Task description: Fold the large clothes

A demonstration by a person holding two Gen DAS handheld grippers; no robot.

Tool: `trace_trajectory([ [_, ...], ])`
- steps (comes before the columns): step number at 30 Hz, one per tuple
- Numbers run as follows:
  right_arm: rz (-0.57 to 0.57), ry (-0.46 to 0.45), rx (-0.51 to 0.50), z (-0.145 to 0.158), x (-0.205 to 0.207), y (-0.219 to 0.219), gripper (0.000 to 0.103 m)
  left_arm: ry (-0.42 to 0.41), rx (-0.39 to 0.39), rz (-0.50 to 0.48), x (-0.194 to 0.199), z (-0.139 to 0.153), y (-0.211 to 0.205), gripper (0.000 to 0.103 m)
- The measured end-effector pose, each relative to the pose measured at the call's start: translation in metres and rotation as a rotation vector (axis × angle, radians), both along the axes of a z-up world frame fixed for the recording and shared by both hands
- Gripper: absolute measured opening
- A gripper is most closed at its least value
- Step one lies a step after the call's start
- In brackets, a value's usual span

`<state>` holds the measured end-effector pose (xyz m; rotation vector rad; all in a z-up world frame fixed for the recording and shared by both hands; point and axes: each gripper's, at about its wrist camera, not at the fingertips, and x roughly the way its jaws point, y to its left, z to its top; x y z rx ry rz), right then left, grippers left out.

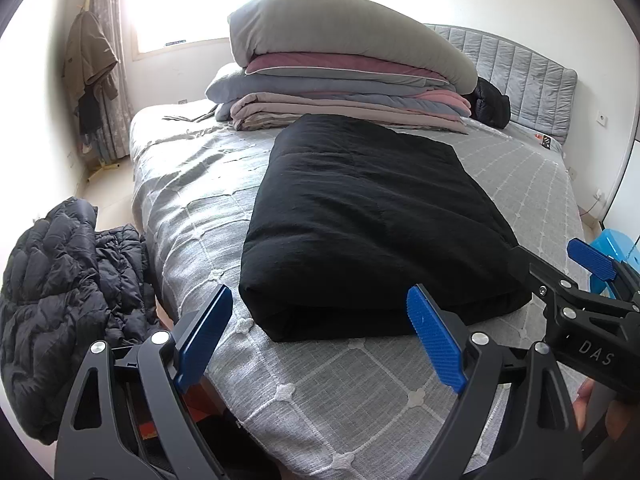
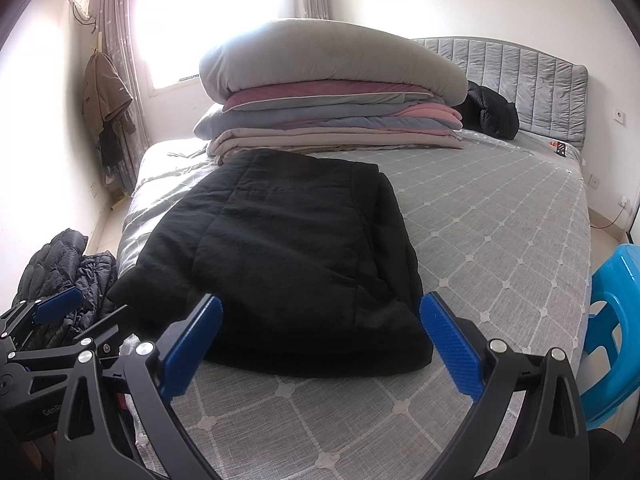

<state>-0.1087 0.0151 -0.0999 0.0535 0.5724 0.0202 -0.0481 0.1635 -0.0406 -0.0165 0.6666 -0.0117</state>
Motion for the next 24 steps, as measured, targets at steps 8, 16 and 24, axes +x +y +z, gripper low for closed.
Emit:
trace_trajectory([
  [8, 0.004, 0.003, 0.001, -0.0007, 0.0006, 0.0006, 0.096, 0.000, 0.001, 0.001, -0.0004, -0.0004, 0.0006, 0.085],
  [16, 0.007, 0.008, 0.006, -0.0024, 0.0020, 0.0008, 0.096, -0.001, 0.005, 0.002, -0.0012, -0.0001, 0.0007, 0.085],
  [24, 0.011, 0.009, 0.004, -0.0036, 0.0030, 0.0014, 0.096, -0.001, 0.011, 0.006, -0.0005, 0.0009, 0.0010, 0.086],
])
